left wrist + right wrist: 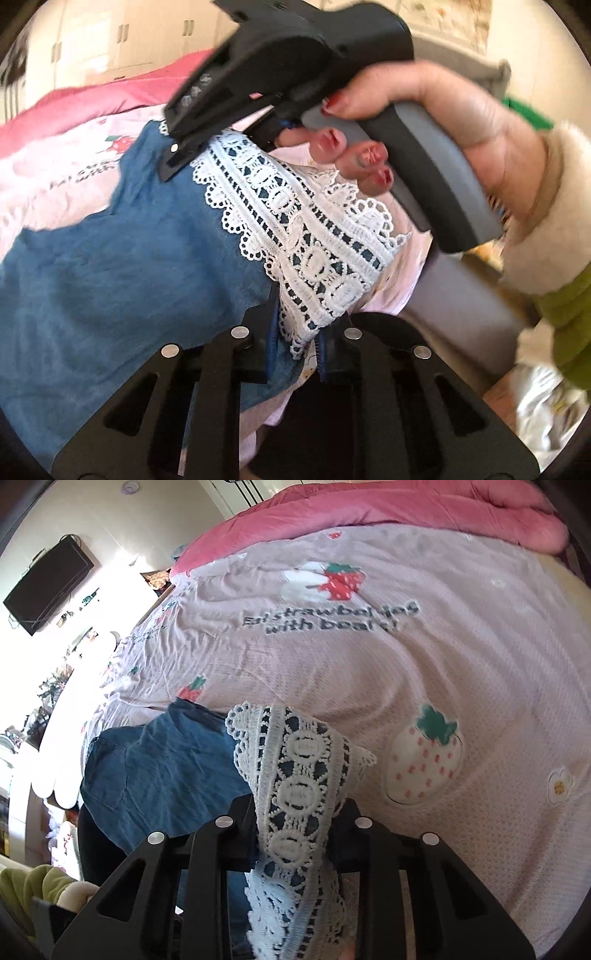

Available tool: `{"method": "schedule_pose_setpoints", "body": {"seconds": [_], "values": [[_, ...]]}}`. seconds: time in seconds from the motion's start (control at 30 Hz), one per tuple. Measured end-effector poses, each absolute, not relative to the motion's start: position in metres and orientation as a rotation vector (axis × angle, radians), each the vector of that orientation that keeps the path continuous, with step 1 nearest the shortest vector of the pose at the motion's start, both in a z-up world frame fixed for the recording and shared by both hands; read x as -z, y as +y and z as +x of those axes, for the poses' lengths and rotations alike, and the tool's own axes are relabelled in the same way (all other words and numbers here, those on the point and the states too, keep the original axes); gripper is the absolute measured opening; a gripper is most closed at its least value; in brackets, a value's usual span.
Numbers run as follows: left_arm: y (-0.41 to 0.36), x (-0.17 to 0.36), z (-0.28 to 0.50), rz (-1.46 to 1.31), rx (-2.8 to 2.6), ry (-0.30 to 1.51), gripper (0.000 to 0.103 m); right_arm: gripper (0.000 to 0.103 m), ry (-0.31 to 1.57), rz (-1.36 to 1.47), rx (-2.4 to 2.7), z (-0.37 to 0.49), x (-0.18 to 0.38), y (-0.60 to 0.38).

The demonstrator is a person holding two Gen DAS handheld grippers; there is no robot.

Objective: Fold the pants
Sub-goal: 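Grasp the lace hem with the right tool and lift it toward the left tool, then fold the lace-hem leg over the other leg with the right tool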

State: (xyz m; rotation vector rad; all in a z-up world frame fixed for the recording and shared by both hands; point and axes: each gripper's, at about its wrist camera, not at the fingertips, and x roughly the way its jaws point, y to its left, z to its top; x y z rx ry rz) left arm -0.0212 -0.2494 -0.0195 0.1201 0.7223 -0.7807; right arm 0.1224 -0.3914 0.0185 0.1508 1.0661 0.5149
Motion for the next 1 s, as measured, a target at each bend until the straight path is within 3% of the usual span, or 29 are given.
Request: {"method": "schedule_pose_setpoints", "body": {"seconds": [0.27, 0.6, 0.7, 0.83, 1.0], "values": [[-0.173, 0.008, -0.014, -0.049, 0.721, 0.726, 0.009, 0.026, 1.097, 0.016, -0.473, 0.136, -0.03, -0.314], [-0.114, 0.029, -0.012, -0.225, 0.635, 0.818, 0.009, 0.026, 1.193, -0.146, -0.399, 0.145, 0.002, -0.224], [-0.104, 0.032, -0.011, -0.272, 0.636, 0.834, 0.009, 0.03, 1.193, -0.153, -0.385, 0.145, 0.002, -0.215], [-0.101, 0.037, -0.007, -0.295, 0.637, 0.848, 0.01, 0.05, 1.163, -0.08, -0.448, 0.145, -0.013, -0.214], [-0.098, 0.04, -0.01, -0.303, 0.628, 0.856, 0.011, 0.065, 1.039, -0.042, -0.508, 0.136, -0.048, -0.219]]}}
